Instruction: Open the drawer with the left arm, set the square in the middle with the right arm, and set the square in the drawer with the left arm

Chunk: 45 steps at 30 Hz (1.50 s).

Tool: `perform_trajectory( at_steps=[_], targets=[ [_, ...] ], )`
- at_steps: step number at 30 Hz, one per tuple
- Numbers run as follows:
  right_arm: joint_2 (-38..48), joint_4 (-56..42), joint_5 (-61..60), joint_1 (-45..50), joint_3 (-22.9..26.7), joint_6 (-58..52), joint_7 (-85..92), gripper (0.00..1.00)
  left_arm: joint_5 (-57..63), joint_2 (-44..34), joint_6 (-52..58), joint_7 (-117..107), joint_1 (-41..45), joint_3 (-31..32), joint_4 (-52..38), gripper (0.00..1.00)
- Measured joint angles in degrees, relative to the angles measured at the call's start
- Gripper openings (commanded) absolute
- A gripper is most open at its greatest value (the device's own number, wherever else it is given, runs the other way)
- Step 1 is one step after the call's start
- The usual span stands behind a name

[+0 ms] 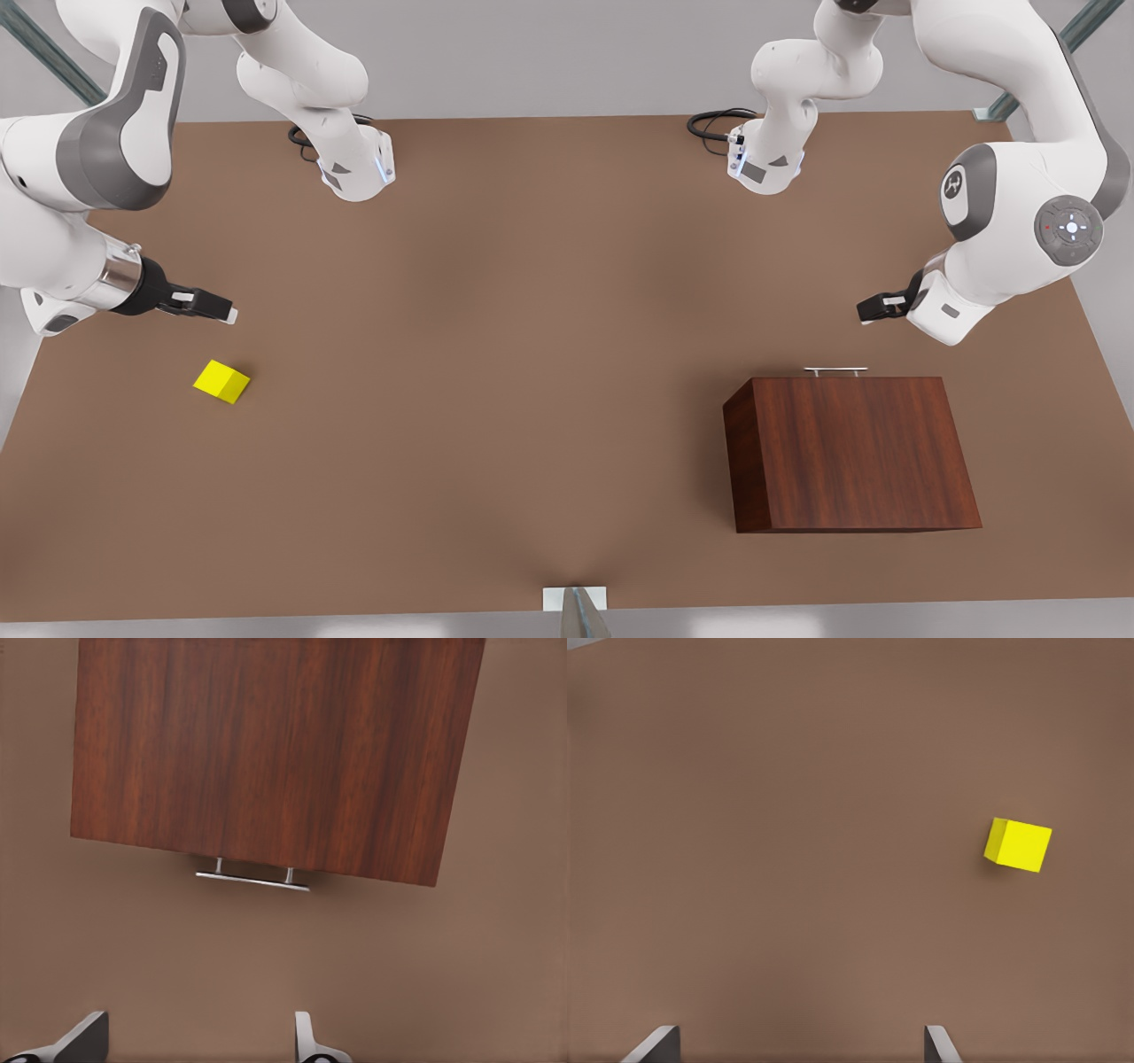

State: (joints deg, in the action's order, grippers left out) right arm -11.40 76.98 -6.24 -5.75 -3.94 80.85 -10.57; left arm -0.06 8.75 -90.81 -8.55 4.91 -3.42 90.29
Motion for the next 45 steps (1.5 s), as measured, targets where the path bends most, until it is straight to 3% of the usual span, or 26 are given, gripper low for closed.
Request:
perform_trajectory(
  at_steps=[4,7,12,17,21,28,32,36,45],
  targets=[
    [0.00,-0.04,0.00,-0.01,0.00,0.03,-0.01,1.00,-0.62,-0.15,1.23,-0.75,0.00,0.03,2.16,1.00],
    [-0.08,-0.06,0.00,-0.05,0.00,0.11,0.00,1.00,-0.98,-3.95,-2.68,-4.20,0.04,0.02,15.47,1.00],
    [-0.21,-0.22,0.21,0.08,0.08,0.97,0.09,1.00,-0.75,-6.62,-19.05,-17.82,0.14,-0.30,30.98,1.00],
    [-2.89,-0.31,0.82,-0.95,0.59,2.50,0.15,1.00,-0.55,-12.30,-43.28,-30.81,1.61,-2.60,47.94,1.00],
    [-9.82,-0.40,1.06,-4.92,1.11,4.65,0.17,1.00,-0.46,-14.51,-54.93,-39.58,-0.49,-3.44,50.22,1.00],
    [-17.97,-1.53,4.45,-4.76,0.90,9.00,1.06,1.00,-0.41,-14.91,-62.87,-54.83,-0.59,-3.55,51.41,1.00],
    [-18.70,5.13,8.40,-1.96,1.11,12.20,1.24,1.00,-0.37,-13.88,-65.50,-61.78,-0.68,-3.54,51.50,1.00],
    [-17.47,14.76,9.07,-6.96,1.21,17.45,1.41,1.00,-0.28,-13.38,-67.14,-67.31,-0.73,-3.54,52.25,1.00],
    [-18.78,12.64,9.36,-9.67,1.12,27.33,-1.36,1.00,0.04,-11.53,-69.68,-76.08,-0.68,-3.46,52.33,1.00]
  ],
)
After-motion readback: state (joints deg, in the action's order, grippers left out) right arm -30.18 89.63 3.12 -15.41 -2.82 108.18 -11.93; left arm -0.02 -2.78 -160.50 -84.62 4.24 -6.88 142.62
